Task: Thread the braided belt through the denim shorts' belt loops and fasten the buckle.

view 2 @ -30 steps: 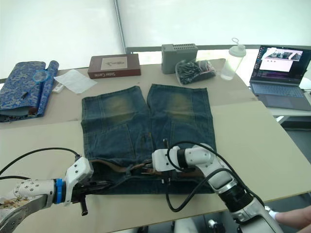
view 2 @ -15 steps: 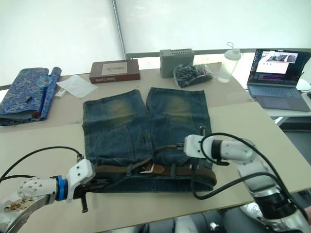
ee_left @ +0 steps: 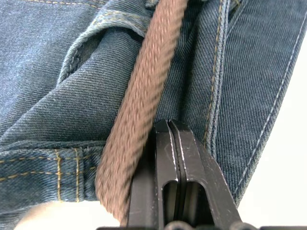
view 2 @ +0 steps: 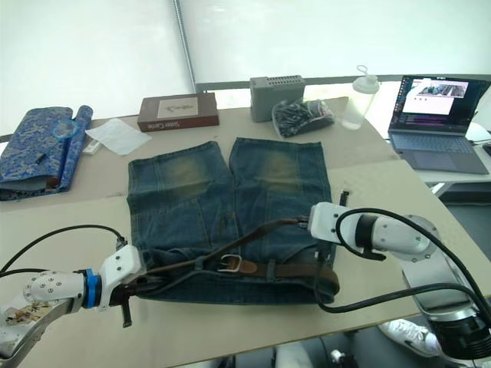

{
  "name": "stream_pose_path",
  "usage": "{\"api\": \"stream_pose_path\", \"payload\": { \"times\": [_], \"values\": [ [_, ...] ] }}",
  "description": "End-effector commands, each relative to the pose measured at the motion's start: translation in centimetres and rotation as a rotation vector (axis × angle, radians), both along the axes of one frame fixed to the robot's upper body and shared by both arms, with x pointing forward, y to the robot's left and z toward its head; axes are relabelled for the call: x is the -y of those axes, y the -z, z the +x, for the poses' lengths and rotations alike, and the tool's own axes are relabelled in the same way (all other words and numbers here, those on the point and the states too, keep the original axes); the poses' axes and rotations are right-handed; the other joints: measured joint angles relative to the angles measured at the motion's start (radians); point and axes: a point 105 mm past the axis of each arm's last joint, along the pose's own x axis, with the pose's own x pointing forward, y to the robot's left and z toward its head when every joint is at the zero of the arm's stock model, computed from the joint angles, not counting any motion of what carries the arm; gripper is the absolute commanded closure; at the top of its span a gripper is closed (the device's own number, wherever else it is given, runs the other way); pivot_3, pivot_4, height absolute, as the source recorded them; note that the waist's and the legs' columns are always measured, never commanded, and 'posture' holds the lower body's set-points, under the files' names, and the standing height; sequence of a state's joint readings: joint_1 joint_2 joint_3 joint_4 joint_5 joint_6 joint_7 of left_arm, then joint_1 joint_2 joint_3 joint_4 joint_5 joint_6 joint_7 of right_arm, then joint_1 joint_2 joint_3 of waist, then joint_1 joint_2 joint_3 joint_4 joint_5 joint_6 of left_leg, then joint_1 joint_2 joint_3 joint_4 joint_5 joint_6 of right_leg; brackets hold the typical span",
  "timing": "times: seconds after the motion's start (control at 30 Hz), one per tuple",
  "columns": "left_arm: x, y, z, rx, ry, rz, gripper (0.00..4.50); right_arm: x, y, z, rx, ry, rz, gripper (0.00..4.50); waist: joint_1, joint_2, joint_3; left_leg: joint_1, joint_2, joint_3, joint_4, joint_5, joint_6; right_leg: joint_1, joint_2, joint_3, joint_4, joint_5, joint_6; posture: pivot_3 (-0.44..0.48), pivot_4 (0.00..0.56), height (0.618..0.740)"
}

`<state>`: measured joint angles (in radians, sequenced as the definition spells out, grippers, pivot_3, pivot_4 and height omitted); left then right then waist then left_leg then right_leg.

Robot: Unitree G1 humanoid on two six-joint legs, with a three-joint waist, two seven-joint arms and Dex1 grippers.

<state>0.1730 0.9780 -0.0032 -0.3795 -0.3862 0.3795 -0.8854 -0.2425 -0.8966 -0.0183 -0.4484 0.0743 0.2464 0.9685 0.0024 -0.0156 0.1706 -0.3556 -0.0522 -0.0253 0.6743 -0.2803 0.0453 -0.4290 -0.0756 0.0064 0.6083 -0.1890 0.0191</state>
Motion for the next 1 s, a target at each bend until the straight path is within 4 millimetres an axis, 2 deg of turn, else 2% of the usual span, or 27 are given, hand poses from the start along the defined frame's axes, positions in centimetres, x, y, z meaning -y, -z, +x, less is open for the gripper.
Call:
{"api": "stream_pose_path", "payload": {
  "times": [0.03,0.17,0.23,0.27,0.33,0.4,0.43,0.53,0.6,0.7,0.87,0.93,1.0],
  "values": [
    [-2.8,2.3,-0.4,-0.082,-0.079,0.118,4.48,2.5,-3.1,1.0,0.129,0.144,0.004,4.50,0.000,0.000,0.000,0.000,0.000,0.000,0.000,0.000,0.000,0.000,0.000,0.000,0.000,0.000,0.000,0.000,0.150,0.740],
    [-3.2,2.1,0.5,-0.029,-0.080,0.165,4.48,2.4,-4.1,1.6,0.178,0.169,0.016,4.50,0.001,0.000,0.001,0.000,0.000,0.000,0.000,0.000,0.000,0.000,0.000,0.000,0.000,0.000,0.000,0.000,0.150,0.740],
    [-2.4,1.2,0.8,-0.023,-0.071,0.099,4.48,2.1,-4.4,1.5,0.181,0.162,0.035,4.50,0.002,-0.001,0.001,0.000,0.000,0.000,0.000,0.000,0.000,0.000,0.000,0.000,0.001,0.000,0.000,0.000,0.150,0.740],
    [-1.2,0.0,0.6,-0.028,-0.040,0.010,4.48,1.7,-4.5,1.4,0.179,0.151,0.047,4.50,0.002,-0.001,0.002,0.000,0.000,0.000,0.001,0.000,0.000,0.000,0.000,0.000,0.001,0.000,0.000,0.000,0.150,0.740],
    [2.1,-4.4,-0.9,-0.179,0.016,-0.350,4.48,0.9,-4.6,1.0,0.165,0.125,0.076,4.50,0.000,-0.003,0.003,-0.001,0.001,0.000,0.001,0.000,0.000,-0.001,0.000,-0.001,0.001,0.000,0.000,0.000,0.150,0.740],
    [3.9,-8.1,-2.9,-0.308,0.154,-0.516,4.48,0.1,-4.5,0.5,0.147,0.089,0.104,4.50,0.000,-0.008,0.006,-0.011,0.001,0.000,0.004,0.000,0.000,-0.010,0.000,-0.001,0.003,0.000,0.000,0.000,0.150,0.740],
    [4.2,-9.1,-2.8,-0.314,0.167,-0.548,4.48,-0.3,-4.5,0.4,0.133,0.074,0.121,4.50,0.003,-0.008,0.006,-0.017,0.001,-0.001,0.007,0.000,0.000,-0.016,0.000,-0.003,0.004,0.001,0.001,0.000,0.150,0.740],
    [5.2,-11.3,-1.5,-0.252,0.170,-0.583,4.48,-1.7,-3.8,-0.6,0.090,-0.002,0.132,4.50,0.010,-0.007,0.006,-0.022,-0.003,-0.002,0.008,0.000,0.000,-0.020,-0.001,-0.006,0.003,0.007,-0.007,0.000,0.150,0.740],
    [5.9,-11.8,0.5,-0.142,0.133,-0.539,4.48,-2.7,-3.5,-1.3,0.061,-0.053,0.144,4.50,0.010,-0.008,0.006,-0.022,-0.005,-0.001,0.007,0.000,0.001,-0.020,-0.001,-0.006,0.003,0.007,-0.007,0.000,0.150,0.740],
    [7.3,-11.6,3.0,0.003,0.106,-0.425,3.68,-3.6,-3.2,-2.0,0.023,-0.101,0.149,4.50,0.011,-0.008,0.006,-0.023,-0.006,-0.001,0.008,-0.001,0.002,-0.019,-0.001,-0.006,0.002,0.008,-0.006,0.000,0.150,0.740],
    [10.8,-11.8,7.2,0.340,0.153,-0.216,1.22,-4.5,-3.4,-2.5,-0.003,-0.142,0.152,4.50,0.012,-0.009,0.006,-0.024,-0.008,0.000,0.008,0.000,0.002,-0.019,-0.001,-0.005,0.001,0.010,-0.005,0.000,0.150,0.740],
    [12.1,-11.6,7.5,0.369,0.201,-0.197,0.33,-5.1,-3.3,-2.5,-0.006,-0.162,0.144,4.50,0.010,-0.009,0.006,-0.024,-0.009,0.000,0.008,0.000,0.002,-0.019,-0.001,-0.004,0.001,0.010,-0.004,0.000,0.150,0.740],
    [12.9,-11.3,7.4,0.392,0.252,-0.172,0.33,-5.6,-3.2,-2.6,-0.010,-0.186,0.140,4.50,0.007,-0.009,0.005,-0.024,-0.008,0.000,0.008,-0.001,0.002,-0.021,-0.001,-0.003,0.001,0.010,-0.004,0.000,0.150,0.740]
  ]
}}
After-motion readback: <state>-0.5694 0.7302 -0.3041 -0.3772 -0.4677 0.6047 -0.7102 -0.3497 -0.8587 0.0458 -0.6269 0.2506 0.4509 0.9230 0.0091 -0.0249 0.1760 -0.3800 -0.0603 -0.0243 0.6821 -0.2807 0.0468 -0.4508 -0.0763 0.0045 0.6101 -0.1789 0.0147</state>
